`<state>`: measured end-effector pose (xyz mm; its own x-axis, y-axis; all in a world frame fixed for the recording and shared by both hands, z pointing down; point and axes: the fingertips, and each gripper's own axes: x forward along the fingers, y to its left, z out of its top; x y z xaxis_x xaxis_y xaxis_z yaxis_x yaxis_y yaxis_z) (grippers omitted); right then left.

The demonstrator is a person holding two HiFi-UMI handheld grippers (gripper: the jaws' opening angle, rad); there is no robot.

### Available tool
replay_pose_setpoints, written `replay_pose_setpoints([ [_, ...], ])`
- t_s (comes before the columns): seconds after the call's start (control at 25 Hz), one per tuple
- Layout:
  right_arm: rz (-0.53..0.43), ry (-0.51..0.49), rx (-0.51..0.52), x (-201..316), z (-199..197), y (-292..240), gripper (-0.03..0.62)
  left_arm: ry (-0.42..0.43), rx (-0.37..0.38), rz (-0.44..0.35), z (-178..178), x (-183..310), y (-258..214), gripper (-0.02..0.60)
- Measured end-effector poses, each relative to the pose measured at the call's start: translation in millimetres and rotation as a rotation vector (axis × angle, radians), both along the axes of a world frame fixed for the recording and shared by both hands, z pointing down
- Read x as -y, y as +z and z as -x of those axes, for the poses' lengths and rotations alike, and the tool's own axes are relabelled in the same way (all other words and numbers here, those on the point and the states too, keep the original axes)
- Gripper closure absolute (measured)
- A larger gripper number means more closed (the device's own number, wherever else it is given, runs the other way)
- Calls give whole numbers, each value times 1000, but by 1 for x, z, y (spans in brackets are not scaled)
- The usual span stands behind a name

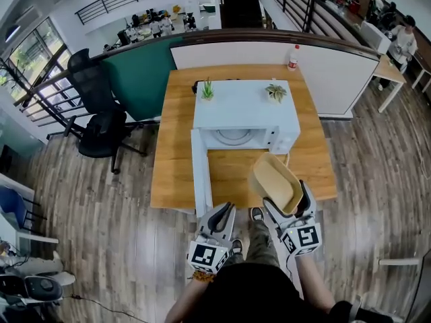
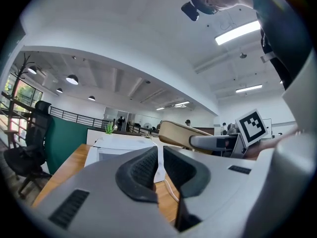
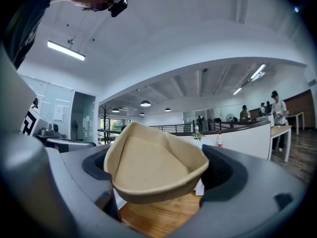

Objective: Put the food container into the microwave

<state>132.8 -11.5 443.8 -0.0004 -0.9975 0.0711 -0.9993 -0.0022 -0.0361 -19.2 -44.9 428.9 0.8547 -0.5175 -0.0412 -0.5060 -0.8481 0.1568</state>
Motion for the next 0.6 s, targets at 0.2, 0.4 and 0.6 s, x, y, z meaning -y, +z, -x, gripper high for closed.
replay_pose_setpoints([
  [0.2,-5,-41,5,23,-2,-5,65,-45,7,0,4,12,-3,531],
  [0.4,-3,-77,-2,39,-1,-5,65,-75,2,0,0,25,-4,531],
  [0.6,7,-95,8,52,-8,1,65,-89,2,3,-9,35,-1,531],
])
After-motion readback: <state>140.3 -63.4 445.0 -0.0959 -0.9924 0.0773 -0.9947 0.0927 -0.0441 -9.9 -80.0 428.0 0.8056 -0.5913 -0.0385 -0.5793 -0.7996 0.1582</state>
